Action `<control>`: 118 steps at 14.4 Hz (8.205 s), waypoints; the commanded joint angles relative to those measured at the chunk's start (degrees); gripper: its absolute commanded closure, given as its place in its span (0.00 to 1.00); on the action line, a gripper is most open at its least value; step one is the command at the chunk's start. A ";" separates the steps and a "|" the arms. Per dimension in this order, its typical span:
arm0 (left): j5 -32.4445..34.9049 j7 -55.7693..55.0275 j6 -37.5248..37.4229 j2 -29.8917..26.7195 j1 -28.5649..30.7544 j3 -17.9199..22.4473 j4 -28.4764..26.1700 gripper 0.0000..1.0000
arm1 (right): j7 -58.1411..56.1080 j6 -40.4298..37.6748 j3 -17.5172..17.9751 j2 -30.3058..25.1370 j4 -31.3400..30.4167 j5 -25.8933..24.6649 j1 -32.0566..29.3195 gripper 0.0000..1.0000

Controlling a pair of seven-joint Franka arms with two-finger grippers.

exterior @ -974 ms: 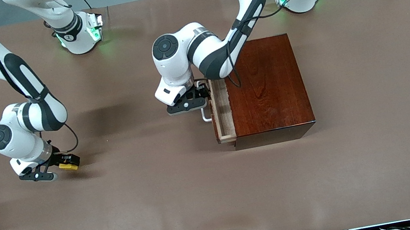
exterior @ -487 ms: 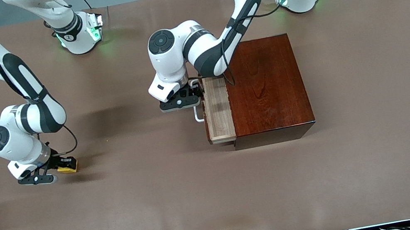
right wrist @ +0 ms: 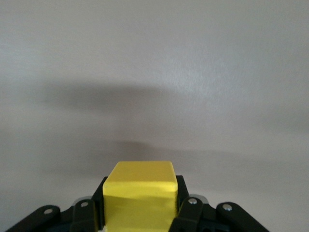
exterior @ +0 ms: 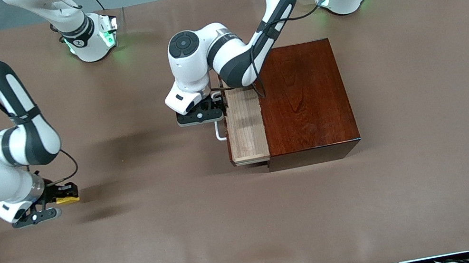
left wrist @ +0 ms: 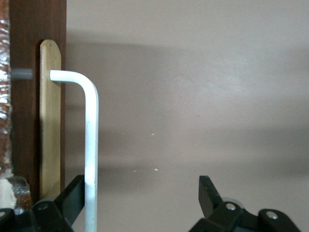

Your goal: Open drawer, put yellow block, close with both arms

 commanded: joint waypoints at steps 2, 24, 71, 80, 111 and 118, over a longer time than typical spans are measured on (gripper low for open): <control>-2.79 -0.68 7.41 2.14 -1.25 -1.68 1.88 0.00 | -13.90 -5.31 0.61 0.21 5.41 0.02 -0.37 1.00; -9.56 -1.73 7.54 -0.93 1.74 -2.73 3.19 0.00 | -59.13 -8.46 7.90 -1.80 9.89 1.07 0.86 1.00; -9.21 52.06 -34.24 -41.10 50.26 -2.91 -17.37 0.00 | -41.99 -6.80 18.72 8.82 23.08 -1.04 33.83 1.00; -9.21 52.15 -34.24 -41.19 50.26 -2.91 -17.37 0.00 | -33.93 -6.80 18.28 10.76 22.02 -5.60 35.40 1.00; -10.88 51.97 -34.24 -39.61 49.38 -16.24 -11.92 0.00 | -28.98 -28.50 18.72 -7.08 23.07 -5.26 8.08 0.00; -7.98 53.11 -29.77 -35.50 37.81 -28.49 -11.31 0.00 | -27.67 -31.85 6.08 -13.49 21.58 -4.03 6.14 0.00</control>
